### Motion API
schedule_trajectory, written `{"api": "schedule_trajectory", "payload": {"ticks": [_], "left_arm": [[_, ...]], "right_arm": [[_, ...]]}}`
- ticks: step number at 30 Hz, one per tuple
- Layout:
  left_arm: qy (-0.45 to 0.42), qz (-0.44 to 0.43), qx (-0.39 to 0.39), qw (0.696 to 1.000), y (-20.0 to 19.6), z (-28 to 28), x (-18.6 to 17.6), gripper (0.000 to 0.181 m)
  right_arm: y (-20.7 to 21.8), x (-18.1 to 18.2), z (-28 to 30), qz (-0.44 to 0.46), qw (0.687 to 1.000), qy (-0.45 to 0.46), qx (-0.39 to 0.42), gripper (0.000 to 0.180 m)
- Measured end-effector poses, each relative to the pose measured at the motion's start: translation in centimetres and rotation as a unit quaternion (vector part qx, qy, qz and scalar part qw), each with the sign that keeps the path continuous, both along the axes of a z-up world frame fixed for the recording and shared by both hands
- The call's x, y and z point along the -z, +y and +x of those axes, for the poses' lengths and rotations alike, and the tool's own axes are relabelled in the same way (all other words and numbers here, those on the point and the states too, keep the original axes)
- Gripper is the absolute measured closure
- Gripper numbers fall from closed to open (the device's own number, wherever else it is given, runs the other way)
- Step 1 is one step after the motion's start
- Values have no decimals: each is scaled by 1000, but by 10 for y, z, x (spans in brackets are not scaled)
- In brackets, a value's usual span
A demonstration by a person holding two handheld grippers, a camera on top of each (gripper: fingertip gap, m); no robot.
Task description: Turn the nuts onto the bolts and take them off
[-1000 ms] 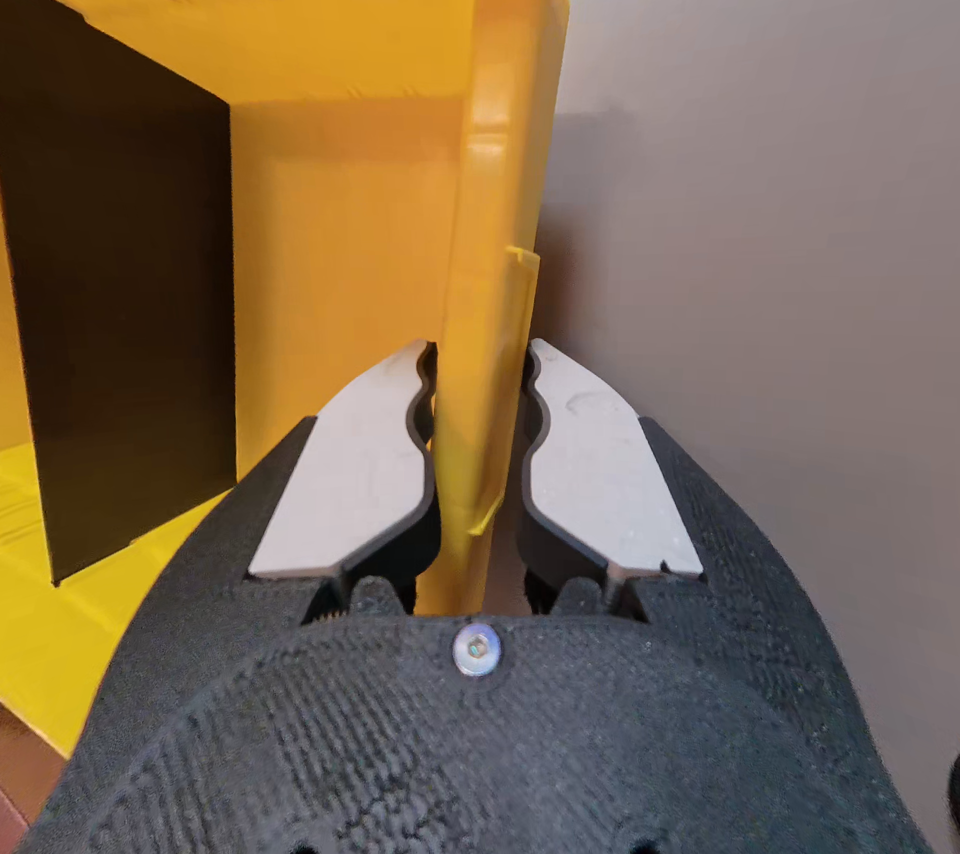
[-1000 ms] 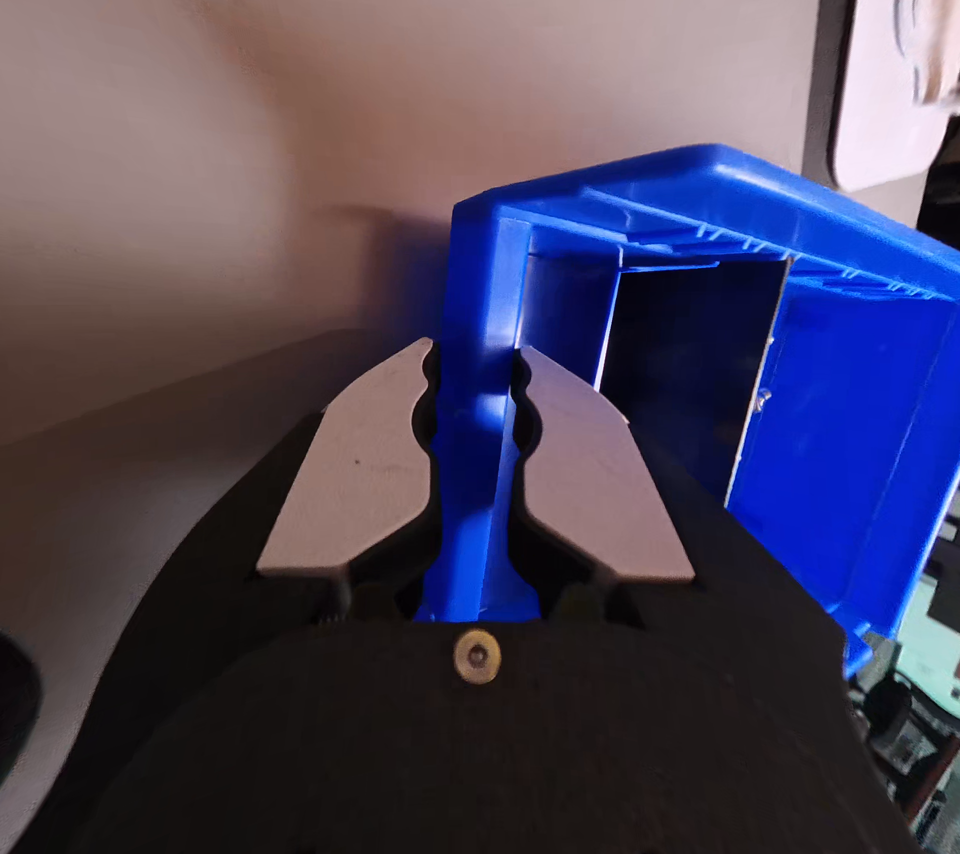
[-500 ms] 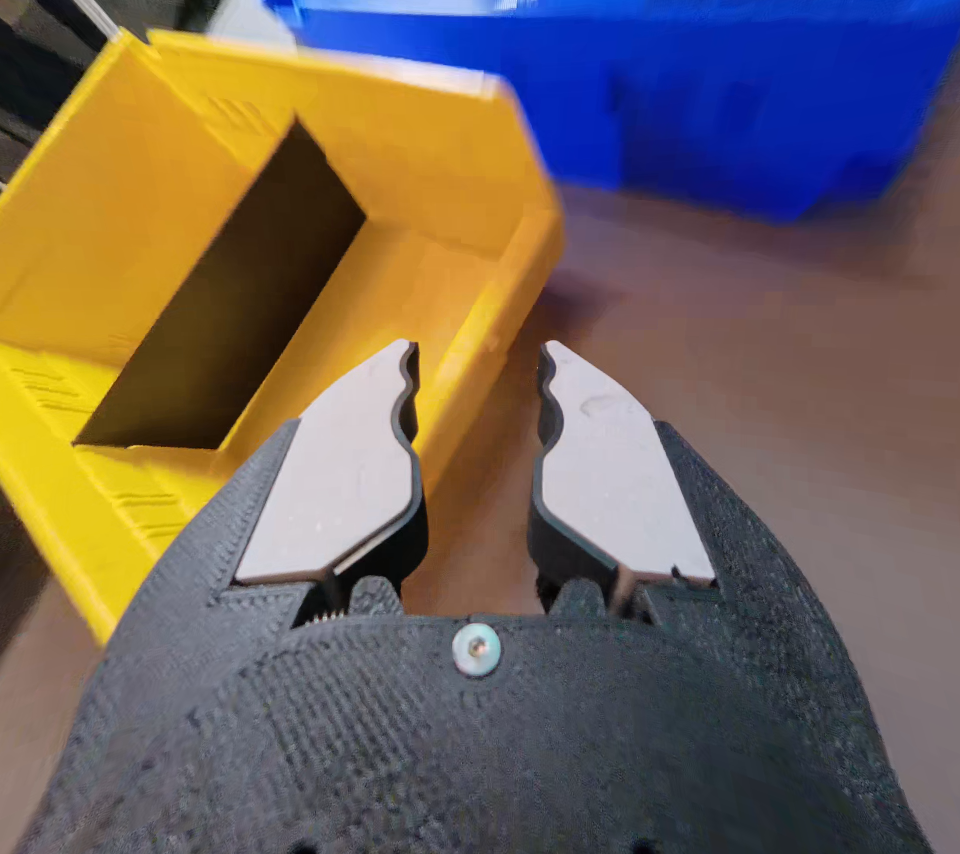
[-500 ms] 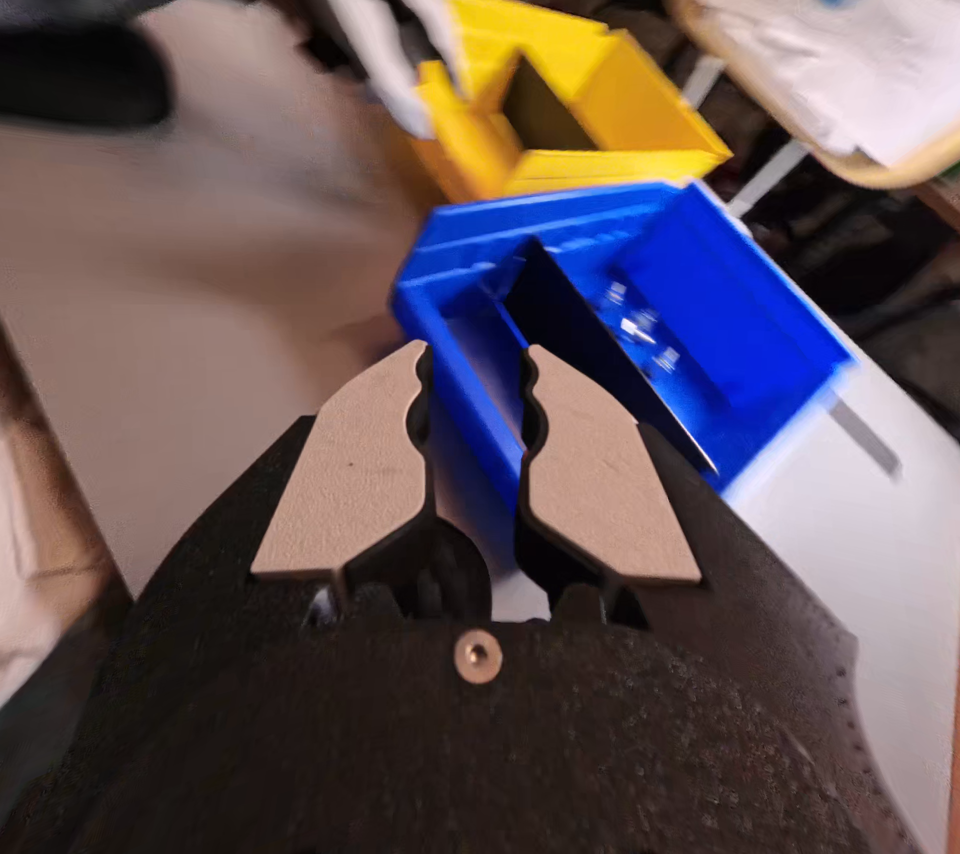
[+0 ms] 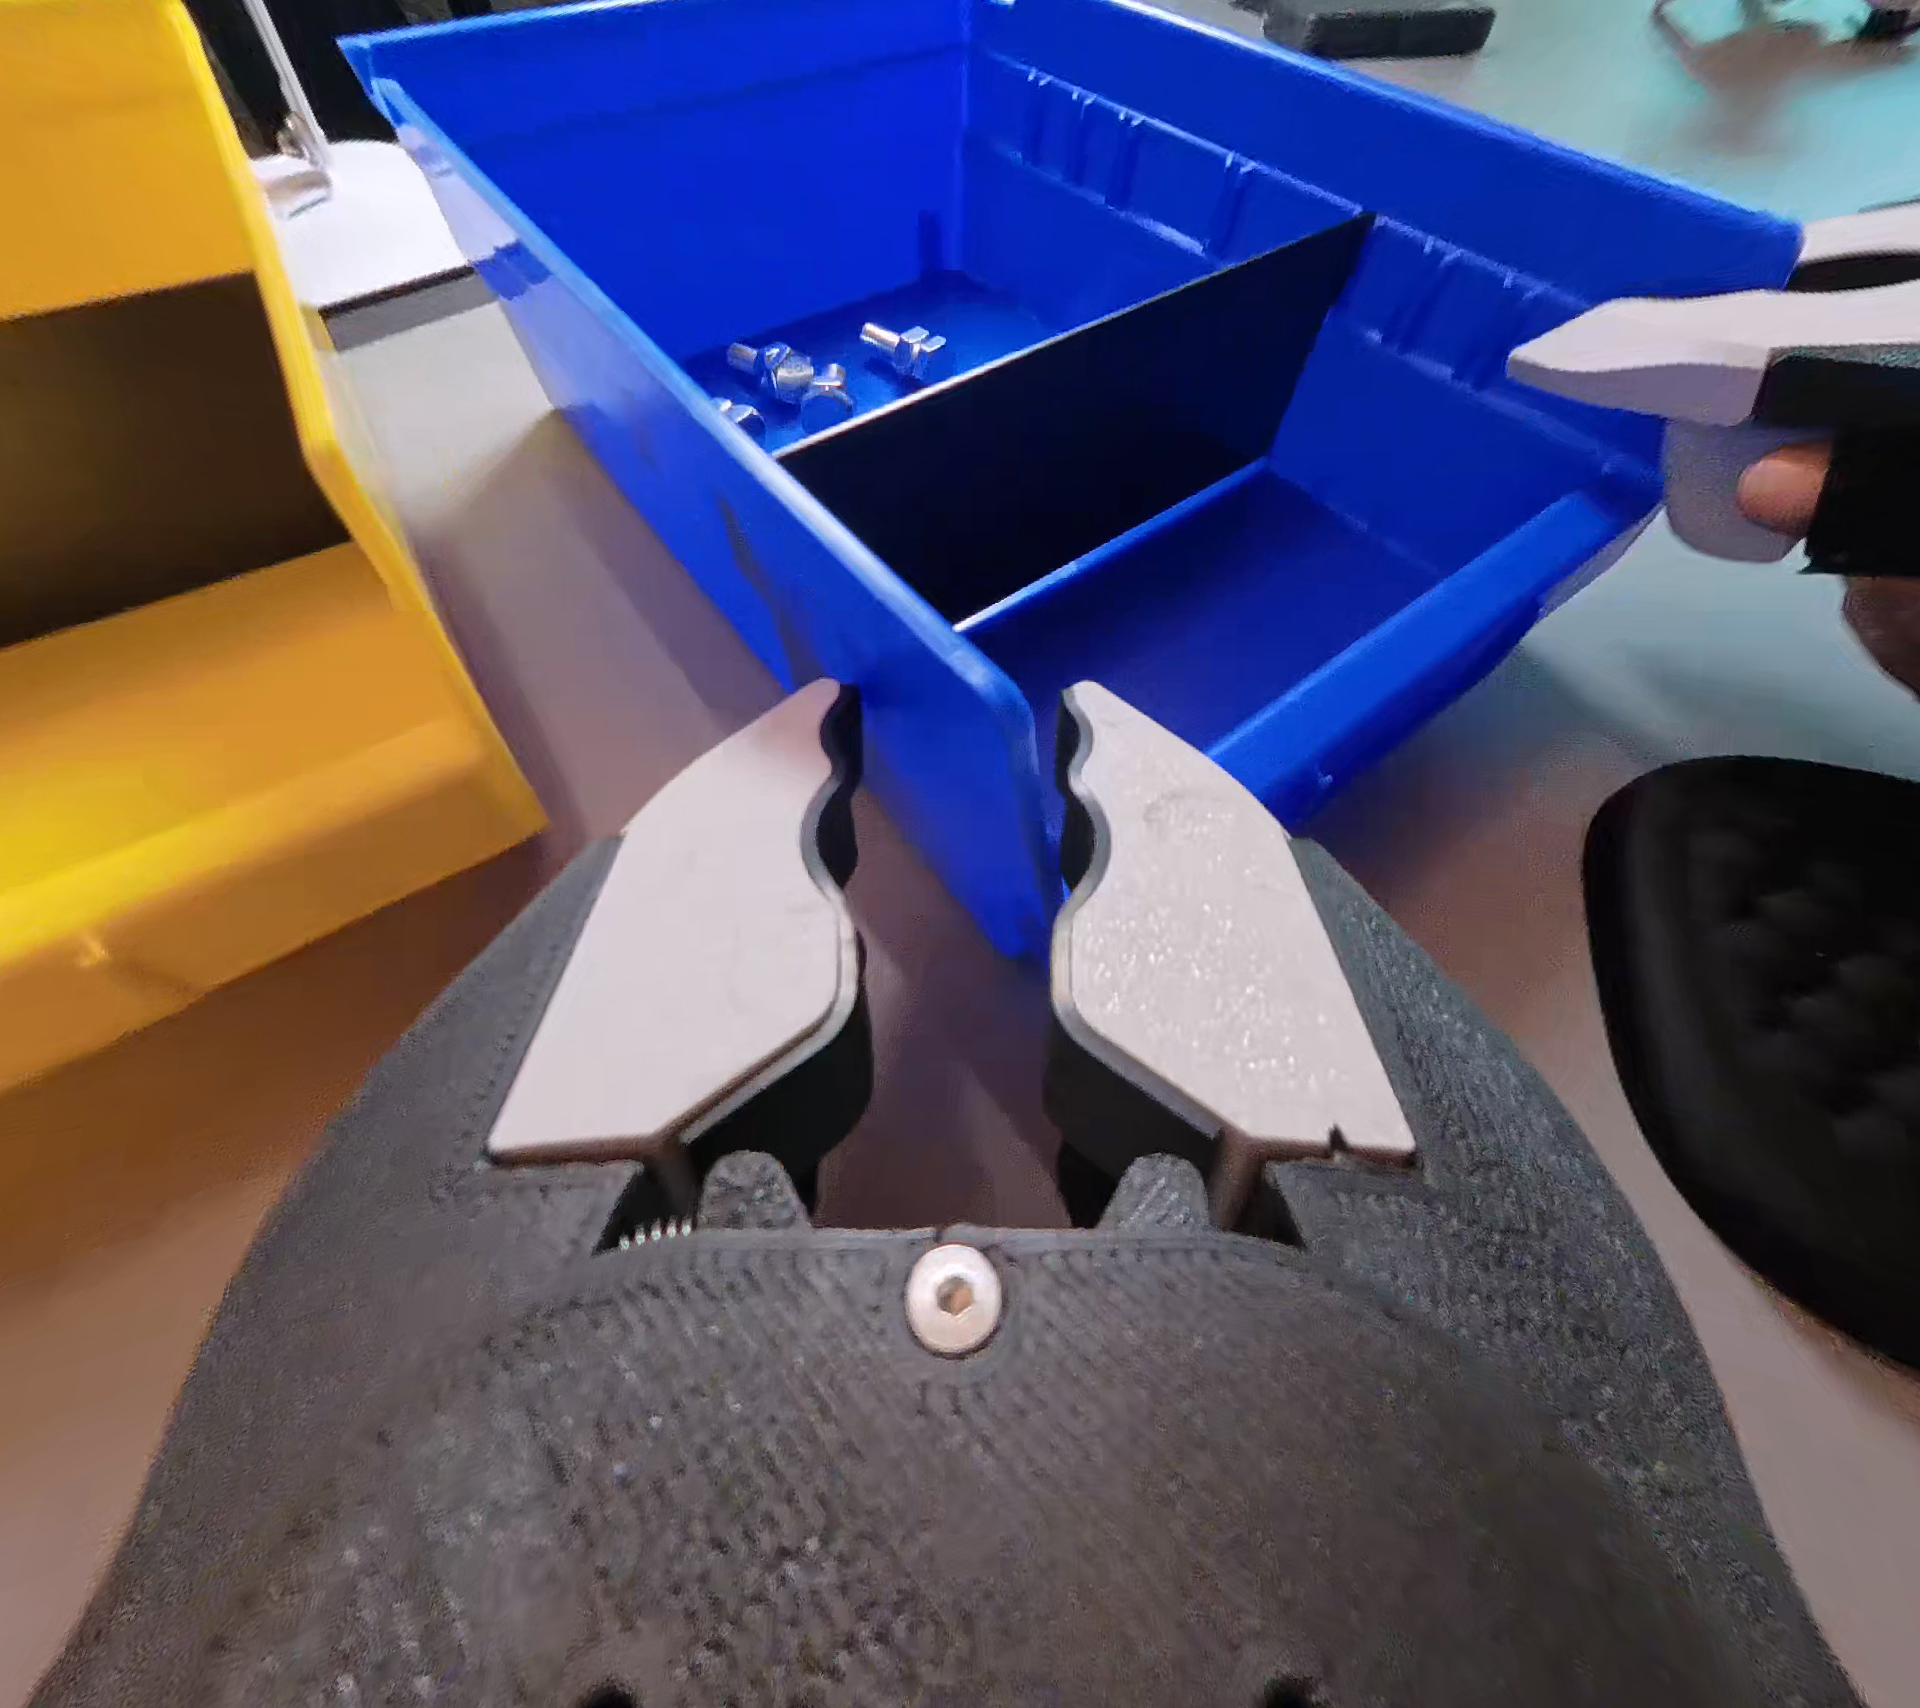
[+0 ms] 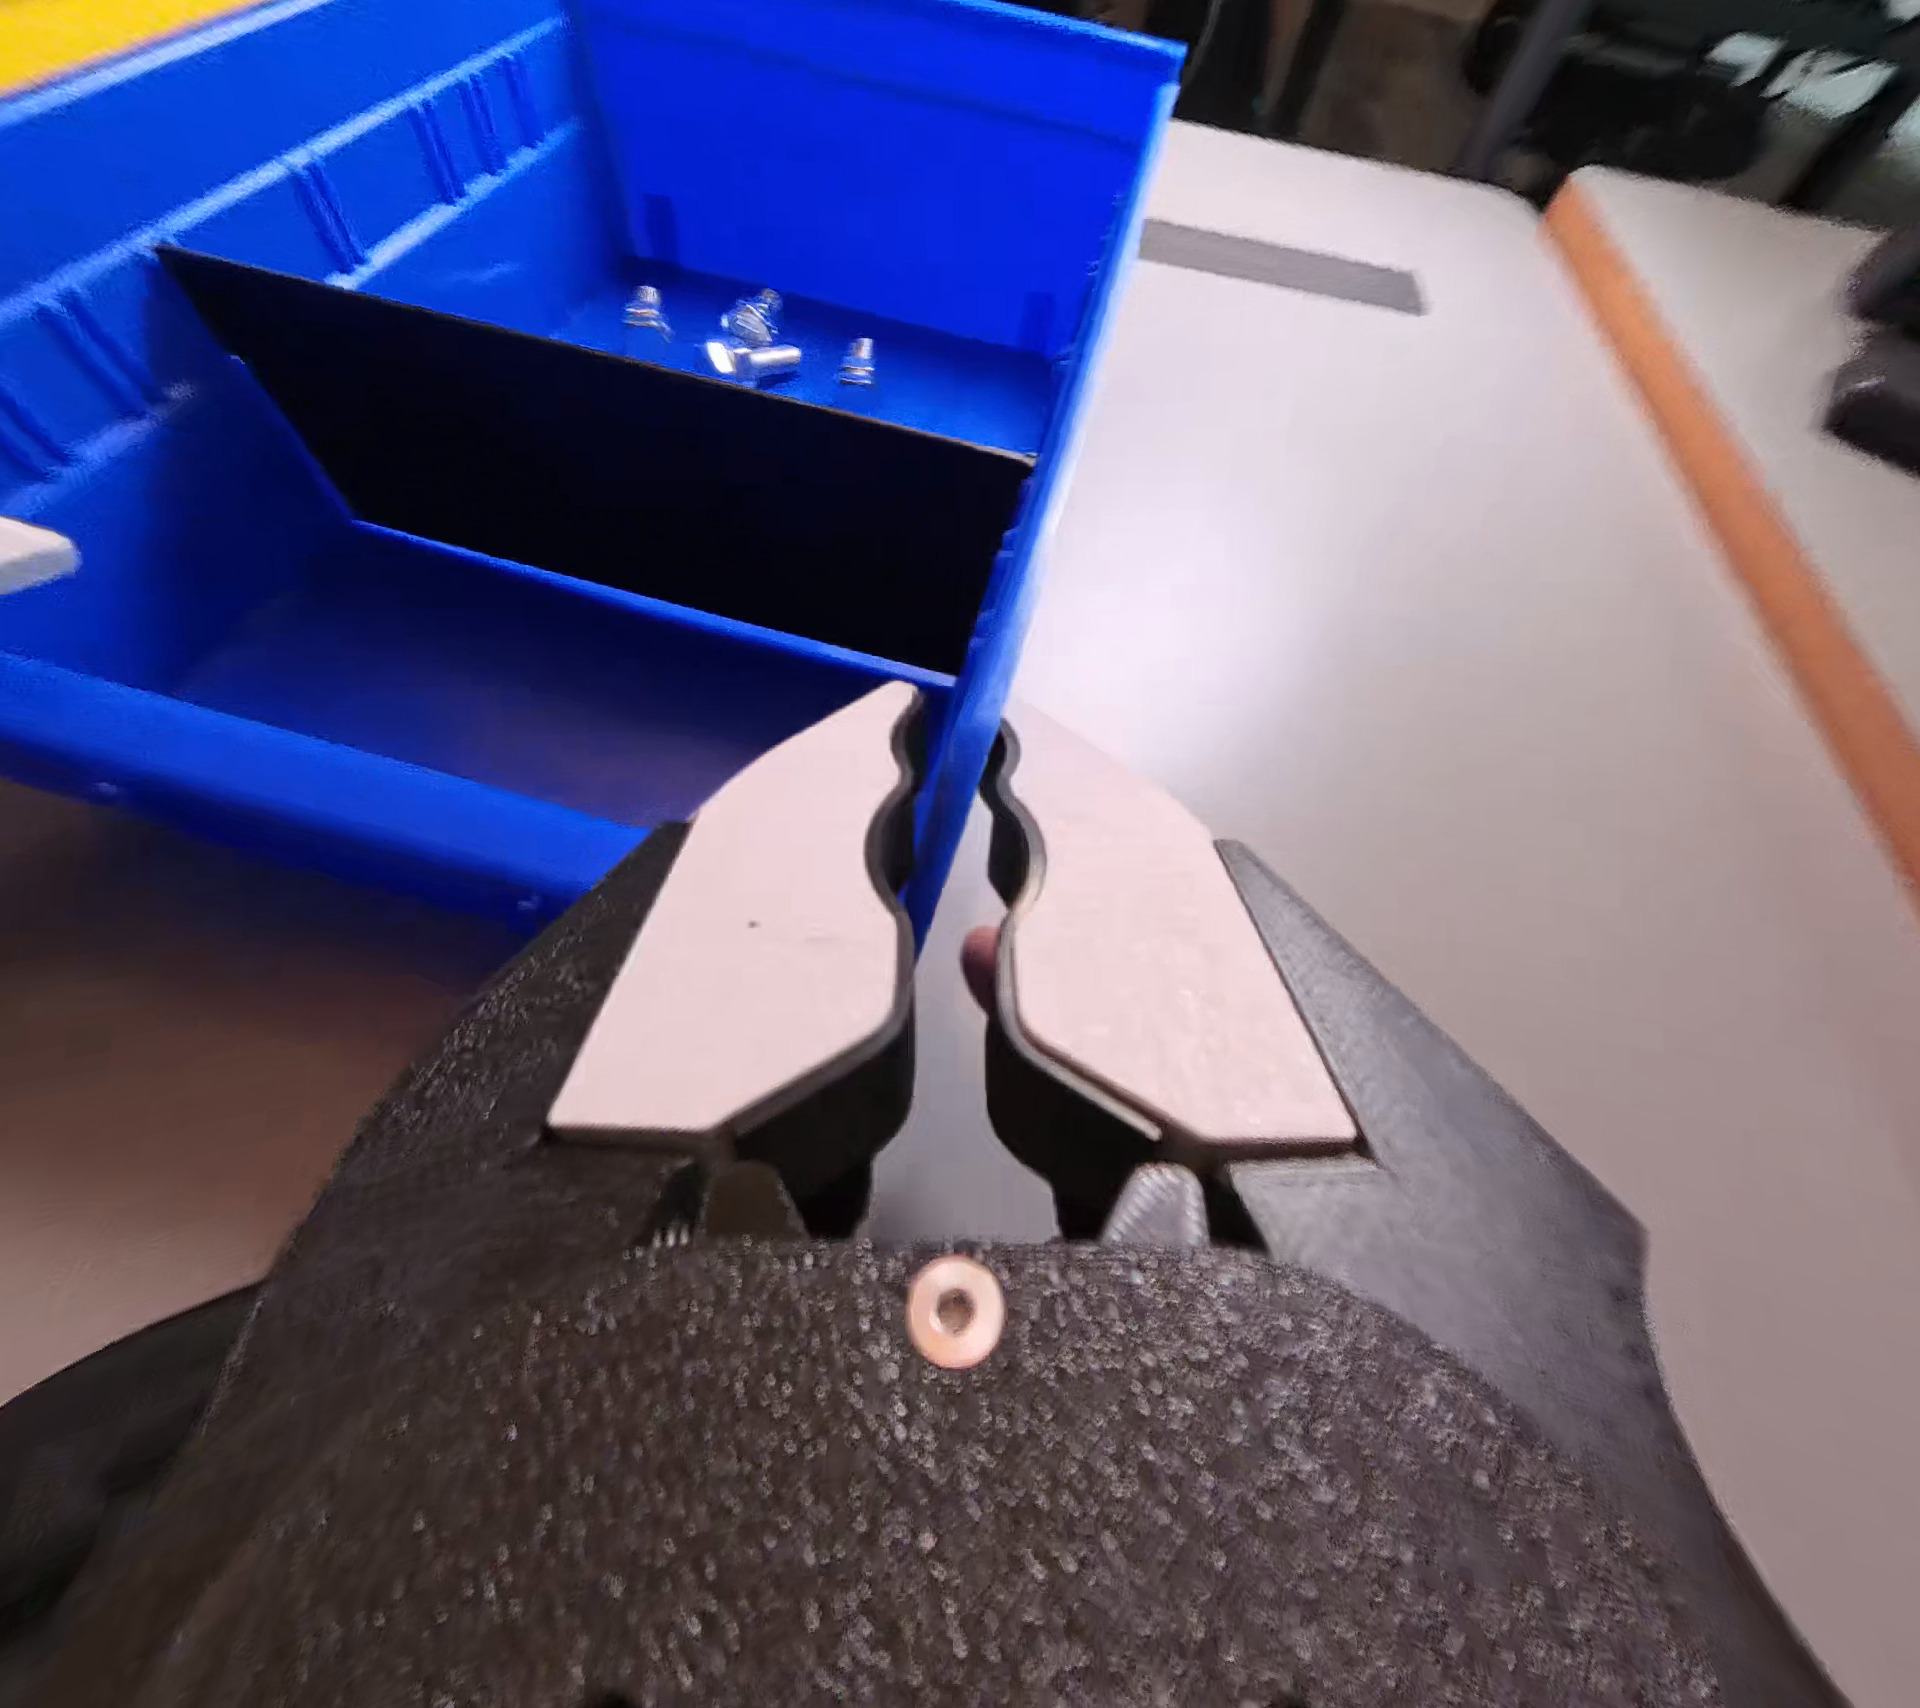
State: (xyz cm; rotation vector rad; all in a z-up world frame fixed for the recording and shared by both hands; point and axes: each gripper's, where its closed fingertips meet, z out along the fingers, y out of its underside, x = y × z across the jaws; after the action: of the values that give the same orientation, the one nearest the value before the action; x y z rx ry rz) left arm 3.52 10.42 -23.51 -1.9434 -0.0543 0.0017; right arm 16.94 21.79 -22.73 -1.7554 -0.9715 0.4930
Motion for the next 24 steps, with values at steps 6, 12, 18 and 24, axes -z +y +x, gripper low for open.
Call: {"api": "schedule_trajectory", "payload": {"ticks": [6,12,18,24], "left_arm": [[8,20,-5,1000,5,-8,-20,154],[52,101,-37,993,-26,-26,-115,166],[76,154,-129,977,-105,-86,-195,172],[93,167,-236,953,-214,-161,-219,172]], "right_arm": [[-7,-29,7,48,998,20,41,176],[-45,-115,-3,103,993,63,18,172],[-113,-197,-69,135,980,124,-82,169],[-192,-216,-171,116,961,157,-194,168]]}}
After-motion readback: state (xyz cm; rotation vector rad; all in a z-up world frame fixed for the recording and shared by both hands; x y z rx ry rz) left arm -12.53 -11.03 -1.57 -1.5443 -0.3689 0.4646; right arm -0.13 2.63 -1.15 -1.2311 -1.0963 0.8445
